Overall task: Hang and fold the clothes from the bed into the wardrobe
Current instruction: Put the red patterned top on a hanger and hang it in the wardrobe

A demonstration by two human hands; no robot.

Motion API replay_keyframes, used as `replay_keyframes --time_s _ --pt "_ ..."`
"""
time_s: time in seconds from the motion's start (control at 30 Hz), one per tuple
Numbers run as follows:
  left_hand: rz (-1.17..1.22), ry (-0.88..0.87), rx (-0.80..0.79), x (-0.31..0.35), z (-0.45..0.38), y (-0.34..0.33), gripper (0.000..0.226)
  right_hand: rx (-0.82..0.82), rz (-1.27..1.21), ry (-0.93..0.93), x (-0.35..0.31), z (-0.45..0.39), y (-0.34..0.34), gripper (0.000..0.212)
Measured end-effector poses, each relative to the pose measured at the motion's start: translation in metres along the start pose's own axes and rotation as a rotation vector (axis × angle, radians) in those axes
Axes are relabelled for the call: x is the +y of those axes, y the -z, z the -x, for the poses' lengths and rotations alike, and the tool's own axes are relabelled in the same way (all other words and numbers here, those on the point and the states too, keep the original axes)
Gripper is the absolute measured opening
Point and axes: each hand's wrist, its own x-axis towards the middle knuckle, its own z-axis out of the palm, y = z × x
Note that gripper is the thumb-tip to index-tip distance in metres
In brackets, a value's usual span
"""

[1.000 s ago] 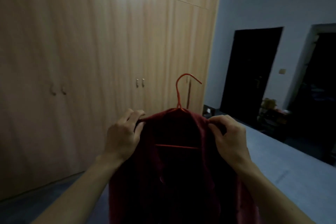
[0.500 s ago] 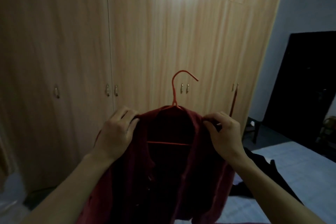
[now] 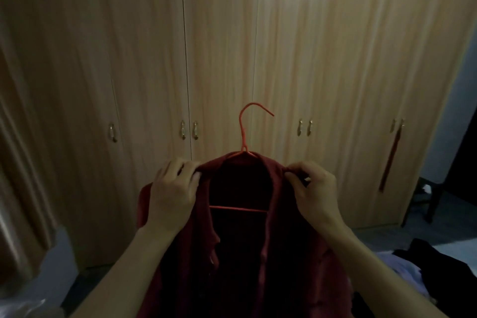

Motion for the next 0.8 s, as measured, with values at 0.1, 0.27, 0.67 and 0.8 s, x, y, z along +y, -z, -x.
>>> replay_keyframes --time_s 0.1,0.27,0.67,0.8 --pt "-0.043 -0.004 -0.022 -0.024 -0.020 -0.035 0.025 -0.028 -0.049 0.026 0.034 -0.031 -0.033 0.026" --pt "-0.069 -0.027 -0.049 -0.060 -0.058 -0.075 0.018 -0.082 -0.080 0.063 0.083 -0.088 -0.085 0.017" --pt "-0.145 0.032 -0.154 -0.182 -0.105 -0.165 0.018 -0.207 -0.144 0.078 0.153 -0.177 -0.235 0.017" --pt "-0.167 0.059 -0.155 -0.234 -0.130 -0.184 0.009 -0.242 -0.145 0.082 0.158 -0.217 -0.298 0.023"
